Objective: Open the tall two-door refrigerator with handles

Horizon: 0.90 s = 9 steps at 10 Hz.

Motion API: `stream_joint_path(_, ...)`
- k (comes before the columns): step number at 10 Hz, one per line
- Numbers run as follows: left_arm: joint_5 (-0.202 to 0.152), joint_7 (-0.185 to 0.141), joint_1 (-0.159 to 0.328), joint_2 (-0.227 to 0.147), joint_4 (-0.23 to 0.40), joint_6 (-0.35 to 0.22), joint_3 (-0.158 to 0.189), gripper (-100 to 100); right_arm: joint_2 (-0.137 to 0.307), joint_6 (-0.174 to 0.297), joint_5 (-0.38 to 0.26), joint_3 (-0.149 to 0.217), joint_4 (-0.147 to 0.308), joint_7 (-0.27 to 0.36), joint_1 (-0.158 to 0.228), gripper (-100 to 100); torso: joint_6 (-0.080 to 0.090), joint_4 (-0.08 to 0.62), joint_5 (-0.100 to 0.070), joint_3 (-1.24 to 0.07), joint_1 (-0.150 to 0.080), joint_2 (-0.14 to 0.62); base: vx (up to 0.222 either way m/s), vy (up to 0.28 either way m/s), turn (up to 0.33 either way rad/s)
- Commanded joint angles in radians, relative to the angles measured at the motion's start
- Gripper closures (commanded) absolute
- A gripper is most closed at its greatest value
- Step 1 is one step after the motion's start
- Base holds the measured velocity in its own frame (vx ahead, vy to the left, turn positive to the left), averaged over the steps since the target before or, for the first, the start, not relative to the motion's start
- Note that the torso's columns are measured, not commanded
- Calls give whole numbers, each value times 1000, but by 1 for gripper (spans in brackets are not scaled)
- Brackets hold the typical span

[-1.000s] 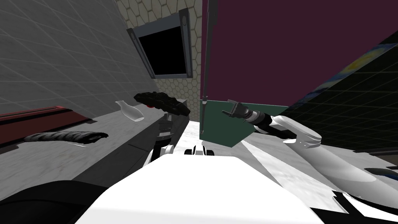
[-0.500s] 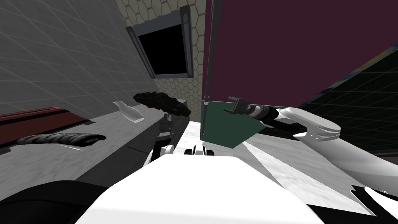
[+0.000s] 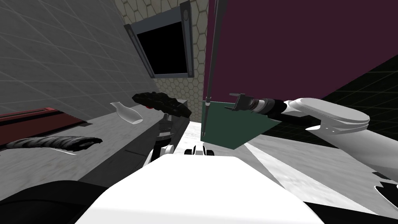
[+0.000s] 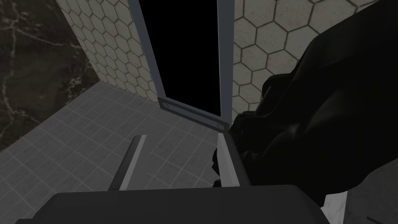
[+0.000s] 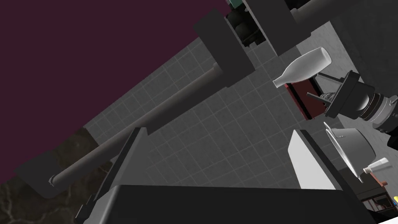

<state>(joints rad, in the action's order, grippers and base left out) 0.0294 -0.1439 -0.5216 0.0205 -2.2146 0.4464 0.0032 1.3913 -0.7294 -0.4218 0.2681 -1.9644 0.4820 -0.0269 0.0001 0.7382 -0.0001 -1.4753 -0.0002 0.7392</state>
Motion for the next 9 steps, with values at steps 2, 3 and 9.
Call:
stream_joint_path(2, 0, 0, 0, 0, 0, 0, 0, 0, 92, -2, -22, 22, 29, 7, 27, -100, 0, 0, 0, -1, 0, -1, 37, 24, -5)
stream_joint_path(3, 0, 0, 0, 0, 0, 0, 0, 0, 132, -4, -43, 42, 60, 13, 55, -100, 0, 0, 0, -1, 0, -1, 48, 43, -10)
stream_joint_path(9, 0, 0, 0, 0, 0, 0, 0, 0, 288, -5, -81, 81, 123, 18, 111, -100, 0, 0, 0, 0, 0, -1, 36, 23, -8)
